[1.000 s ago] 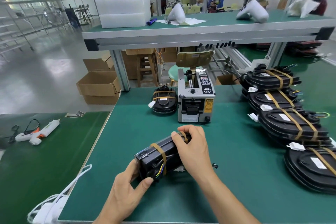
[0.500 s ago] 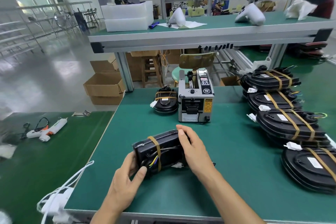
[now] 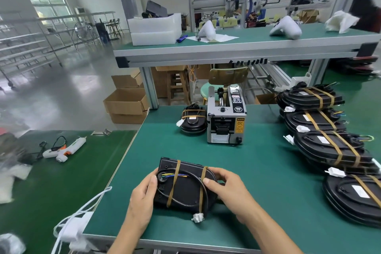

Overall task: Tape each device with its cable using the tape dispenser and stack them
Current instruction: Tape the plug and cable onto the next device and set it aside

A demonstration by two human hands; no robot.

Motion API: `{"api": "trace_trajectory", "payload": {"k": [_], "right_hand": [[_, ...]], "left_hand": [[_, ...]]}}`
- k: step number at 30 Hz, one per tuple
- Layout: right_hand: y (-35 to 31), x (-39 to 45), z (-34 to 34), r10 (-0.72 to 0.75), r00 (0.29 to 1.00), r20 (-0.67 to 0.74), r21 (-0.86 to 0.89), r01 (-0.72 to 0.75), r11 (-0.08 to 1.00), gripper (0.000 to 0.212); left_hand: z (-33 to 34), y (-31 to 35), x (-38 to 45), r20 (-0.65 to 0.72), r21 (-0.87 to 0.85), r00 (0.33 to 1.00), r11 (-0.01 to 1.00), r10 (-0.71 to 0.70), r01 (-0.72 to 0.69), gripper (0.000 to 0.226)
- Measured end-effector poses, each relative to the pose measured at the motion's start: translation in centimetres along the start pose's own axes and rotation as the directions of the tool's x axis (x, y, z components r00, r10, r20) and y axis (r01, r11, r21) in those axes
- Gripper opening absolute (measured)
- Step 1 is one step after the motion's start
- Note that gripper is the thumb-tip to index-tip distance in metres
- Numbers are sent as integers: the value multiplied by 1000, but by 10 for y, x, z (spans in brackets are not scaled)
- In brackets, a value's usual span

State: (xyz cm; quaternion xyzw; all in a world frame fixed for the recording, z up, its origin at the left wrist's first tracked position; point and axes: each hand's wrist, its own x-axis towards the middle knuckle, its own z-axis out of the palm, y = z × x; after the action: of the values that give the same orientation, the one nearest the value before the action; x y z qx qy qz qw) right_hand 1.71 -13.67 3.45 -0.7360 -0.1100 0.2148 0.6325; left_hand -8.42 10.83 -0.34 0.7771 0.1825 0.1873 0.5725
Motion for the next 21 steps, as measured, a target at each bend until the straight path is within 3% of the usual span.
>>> {"api": "trace_trajectory", "payload": {"k": [3,8,12,16,21], "right_hand": [[1,0,8,113,994,4,191,-111,975,16],[-5,11,25,259,966,14,421,-241,875,18],[-11,22,52,257,963,82,638,-249,729,19],[-10,28,81,197,980,0,646,-151,748,15],[-2,27,103,102,994,-50,571,-55,819,32]], "left_hand": [[-1,-5,1,-11,-69,1000,997,-19,18,55],[3,-4,5,-114,-399,984,914,-135,79,53],[3,0,9,-178,-526,969,849,-171,54,59],[6,1,7,-116,-370,987,927,-108,58,38],[7,3,8,-108,-276,986,956,-129,95,33]]}}
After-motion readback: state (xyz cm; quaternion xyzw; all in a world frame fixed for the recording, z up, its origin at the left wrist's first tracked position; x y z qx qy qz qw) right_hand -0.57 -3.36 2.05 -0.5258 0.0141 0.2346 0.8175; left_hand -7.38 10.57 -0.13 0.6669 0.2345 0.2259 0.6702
